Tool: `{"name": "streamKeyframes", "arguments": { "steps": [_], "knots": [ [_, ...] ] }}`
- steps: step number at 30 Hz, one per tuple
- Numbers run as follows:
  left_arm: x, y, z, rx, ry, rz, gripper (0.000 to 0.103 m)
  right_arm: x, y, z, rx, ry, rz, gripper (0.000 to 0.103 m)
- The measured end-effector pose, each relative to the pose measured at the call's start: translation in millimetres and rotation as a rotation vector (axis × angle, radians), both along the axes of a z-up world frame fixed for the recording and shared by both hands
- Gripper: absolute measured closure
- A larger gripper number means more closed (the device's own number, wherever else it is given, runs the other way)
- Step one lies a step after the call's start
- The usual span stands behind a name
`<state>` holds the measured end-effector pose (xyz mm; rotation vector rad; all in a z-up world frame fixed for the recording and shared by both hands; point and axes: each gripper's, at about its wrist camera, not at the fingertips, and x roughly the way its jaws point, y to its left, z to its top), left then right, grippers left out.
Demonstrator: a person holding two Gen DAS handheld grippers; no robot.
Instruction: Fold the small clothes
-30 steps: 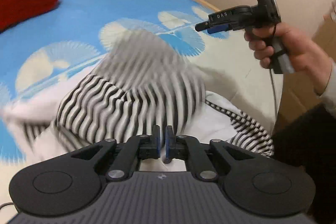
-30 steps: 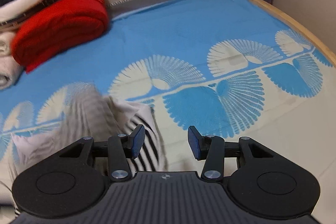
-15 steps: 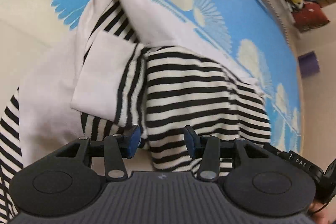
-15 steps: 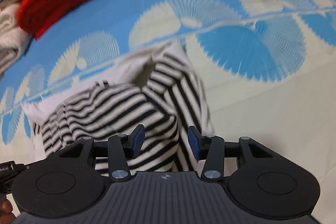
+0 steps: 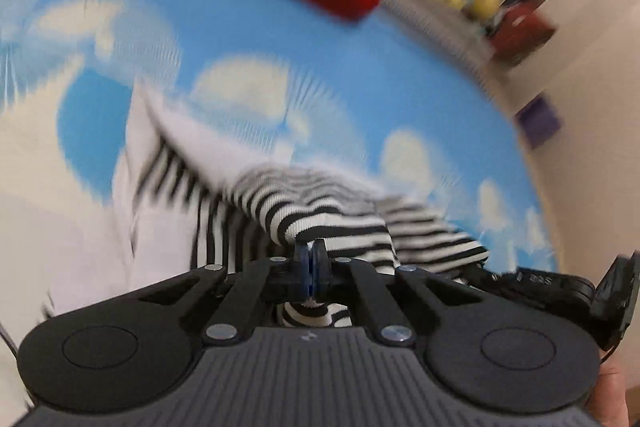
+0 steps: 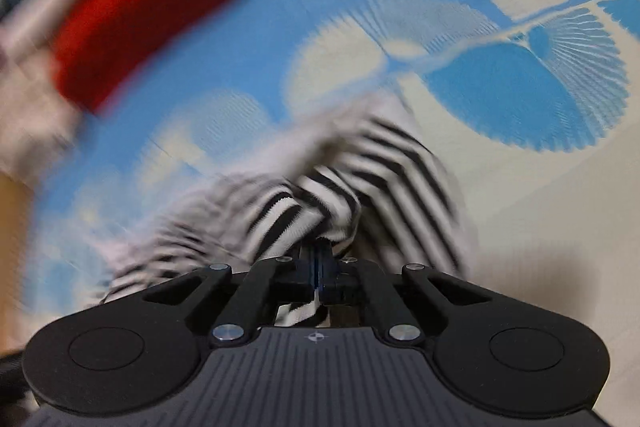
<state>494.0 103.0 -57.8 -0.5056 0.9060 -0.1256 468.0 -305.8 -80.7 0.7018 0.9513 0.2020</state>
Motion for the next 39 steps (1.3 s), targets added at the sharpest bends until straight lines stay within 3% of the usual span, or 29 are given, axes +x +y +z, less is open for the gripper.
{"name": "streamKeyframes", "arguments": {
  "steps": [2, 4, 6, 8, 9, 10, 11, 12, 13, 15, 20, 21, 22, 23, 27, 29, 32, 34, 36, 37, 39],
  "knots": [
    [-1, 11, 6, 0.009, -0.023, 0.024, 0.102, -4, -17, -5, 0.134, 0.055, -0.047, 0.103],
    [-2, 24, -4, 0.024, 0.028, 0.065, 0.102, -8, -30, -30, 0.202, 0.224, -0.085, 0.103],
    [2, 29, -25, 0.036, 0.148, 0.073, 0.101, -11, -35, -61, 0.136, 0.413, -0.089, 0.102],
    [6, 25, -49, 0.043, 0.282, 0.019, 0.096, -12, -34, -67, 0.014, 0.445, -0.096, 0.097],
    [7, 24, -54, 0.043, 0.304, 0.009, 0.093, -10, -33, -60, -0.059, 0.414, -0.095, 0.097],
    [6, 26, -56, 0.045, 0.307, 0.027, 0.083, -8, -31, -52, -0.091, 0.372, -0.087, 0.095],
    [6, 29, -55, 0.042, 0.298, 0.053, 0.071, -7, -30, -45, -0.1, 0.328, -0.083, 0.085],
    [4, 32, -55, 0.03, 0.283, 0.077, 0.066, -5, -31, -38, -0.092, 0.287, -0.08, 0.068],
    [4, 34, -55, 0.01, 0.266, 0.101, 0.061, -3, -30, -34, -0.085, 0.255, -0.075, 0.063],
    [5, 36, -57, -0.023, 0.261, 0.131, 0.06, 2, -25, -33, -0.092, 0.229, -0.05, 0.062],
    [10, 38, -76, -0.085, 0.309, 0.165, 0.062, 6, -4, -52, -0.092, 0.264, 0.017, 0.063],
    [12, 40, -77, -0.079, 0.309, 0.17, 0.068, 7, 1, -54, -0.099, 0.263, 0.032, 0.069],
    [11, 40, -75, -0.078, 0.297, 0.167, 0.095, 7, 5, -53, -0.1, 0.247, 0.05, 0.079],
    [11, 40, -70, -0.073, 0.277, 0.165, 0.099, 6, 7, -48, -0.087, 0.22, 0.049, 0.1],
    [4, 40, -39, -0.047, 0.139, 0.159, 0.1, -1, -6, -14, 0.02, 0.029, -0.046, 0.1],
    [6, 40, -44, 0.03, 0.175, 0.152, 0.099, 2, -15, -26, -0.021, 0.125, -0.083, 0.1],
    [9, 43, -82, 0.027, 0.382, 0.153, 0.097, 1, -26, -71, -0.024, 0.366, -0.127, 0.098],
    [9, 41, -85, 0.063, 0.404, 0.152, 0.091, 2, -19, -65, -0.105, 0.345, -0.105, 0.092],
    [10, 38, -64, 0.111, 0.316, 0.146, 0.088, 2, -13, -44, -0.201, 0.267, -0.101, 0.078],
    [10, 37, -50, 0.127, 0.251, 0.144, 0.083, 0, -11, -31, -0.247, 0.202, -0.113, 0.076],
    [7, 34, -31, 0.138, 0.149, 0.131, 0.082, -4, -9, -10, -0.296, 0.084, -0.124, 0.073]
  ]
}}
